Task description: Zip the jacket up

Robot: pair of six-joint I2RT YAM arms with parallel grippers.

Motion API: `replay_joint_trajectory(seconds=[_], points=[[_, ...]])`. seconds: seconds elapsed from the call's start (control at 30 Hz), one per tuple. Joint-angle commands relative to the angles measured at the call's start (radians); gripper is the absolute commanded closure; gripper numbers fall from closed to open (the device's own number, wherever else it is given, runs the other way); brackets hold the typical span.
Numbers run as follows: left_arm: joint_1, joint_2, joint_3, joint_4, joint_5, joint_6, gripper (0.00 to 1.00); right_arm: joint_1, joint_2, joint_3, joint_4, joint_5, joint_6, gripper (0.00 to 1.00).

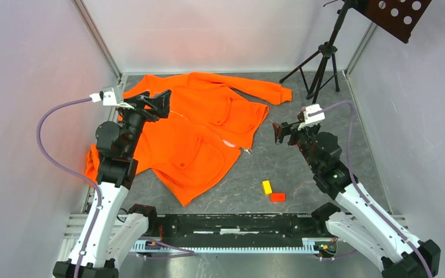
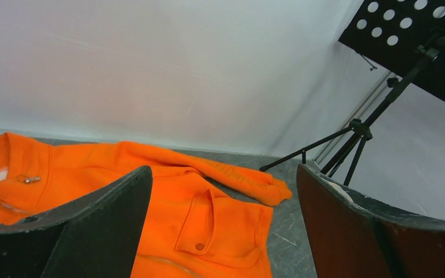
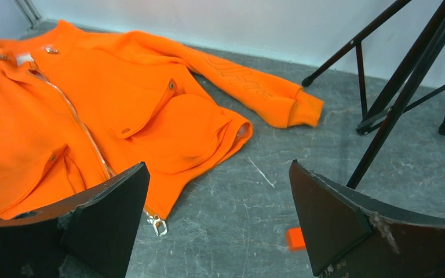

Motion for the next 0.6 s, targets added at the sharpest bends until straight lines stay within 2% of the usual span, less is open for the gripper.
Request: replay_joint_trajectory(seconds=[0.0,0.2,0.37,0.47,0.57], points=[[0.001,0.017,0.030,-0.025,0.003,-0.027,0.00,0.004,0.061,0.013,0.034,0.005,0.028,0.02],[-0.002,0.031,-0.043,-0.033,-0.155,-0.112,0.00,0.004,0.214,0.013,0.107,-0.133,0.120,0.02],[-0.001,0.119,0.021,-0.197,-0.232,-0.136,0.00,0.004,0.356,0.011,0.186,-0.247,0.240,0.02],[-0.001,0.143,0.006,-0.204,-0.224,-0.164,0.00,0.003,0.426,0.017,0.180,-0.250,0.256,0.02],[-0.001,0.155,-0.005,-0.183,-0.146,-0.146,0.00,-0.001,0.479,0.041,0.129,-0.229,0.250,0.02]])
